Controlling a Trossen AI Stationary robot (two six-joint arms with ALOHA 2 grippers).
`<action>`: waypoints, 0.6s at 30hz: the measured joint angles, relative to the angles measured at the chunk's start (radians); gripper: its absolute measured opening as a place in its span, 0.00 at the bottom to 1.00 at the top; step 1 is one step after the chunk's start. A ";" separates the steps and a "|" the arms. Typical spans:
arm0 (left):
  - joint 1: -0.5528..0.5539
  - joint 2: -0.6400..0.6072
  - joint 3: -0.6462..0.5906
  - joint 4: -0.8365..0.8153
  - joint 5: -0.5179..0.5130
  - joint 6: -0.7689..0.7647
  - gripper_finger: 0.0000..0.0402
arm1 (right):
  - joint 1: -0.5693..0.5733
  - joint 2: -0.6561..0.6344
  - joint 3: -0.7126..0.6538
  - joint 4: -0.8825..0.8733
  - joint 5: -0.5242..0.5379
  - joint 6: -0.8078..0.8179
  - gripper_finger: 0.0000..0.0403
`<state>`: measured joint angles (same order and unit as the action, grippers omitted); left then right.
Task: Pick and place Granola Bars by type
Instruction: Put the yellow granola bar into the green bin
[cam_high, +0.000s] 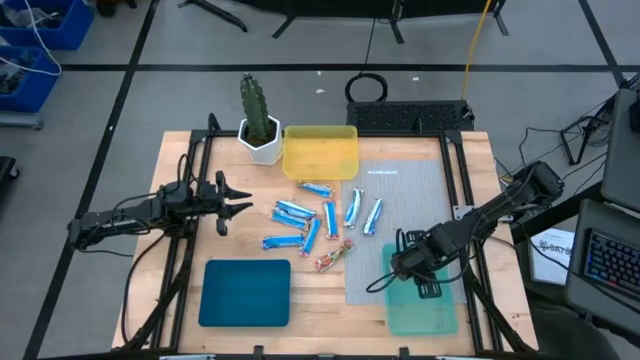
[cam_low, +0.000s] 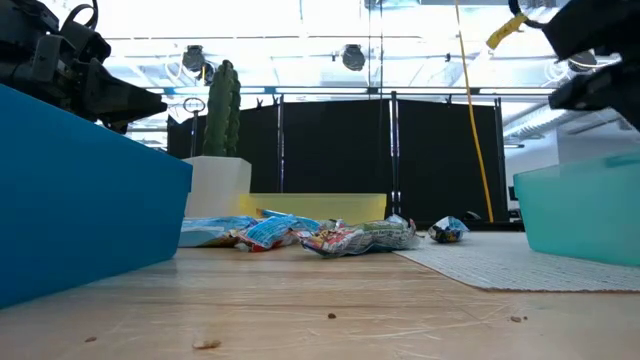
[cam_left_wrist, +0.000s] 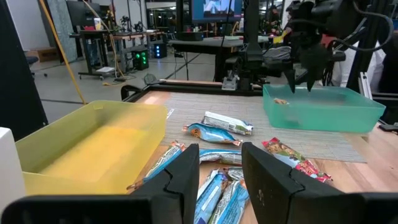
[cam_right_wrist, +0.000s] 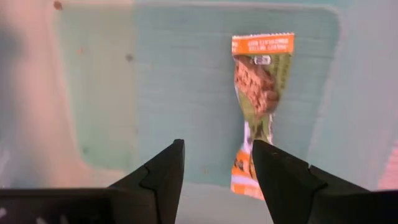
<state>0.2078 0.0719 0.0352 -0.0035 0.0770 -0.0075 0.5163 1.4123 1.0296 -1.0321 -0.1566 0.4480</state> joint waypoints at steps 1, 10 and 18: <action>0.000 0.000 0.000 0.000 0.000 0.000 0.31 | 0.000 -0.002 0.010 -0.023 0.000 -0.004 0.45; 0.000 0.000 0.000 0.000 0.000 0.000 0.31 | -0.002 -0.038 0.103 -0.153 0.006 -0.027 0.45; 0.000 0.000 0.000 0.000 0.000 0.000 0.31 | -0.039 -0.062 0.231 -0.261 0.030 -0.068 0.45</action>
<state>0.2080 0.0719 0.0352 -0.0034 0.0771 -0.0074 0.4770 1.3503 1.2604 -1.2936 -0.1268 0.3801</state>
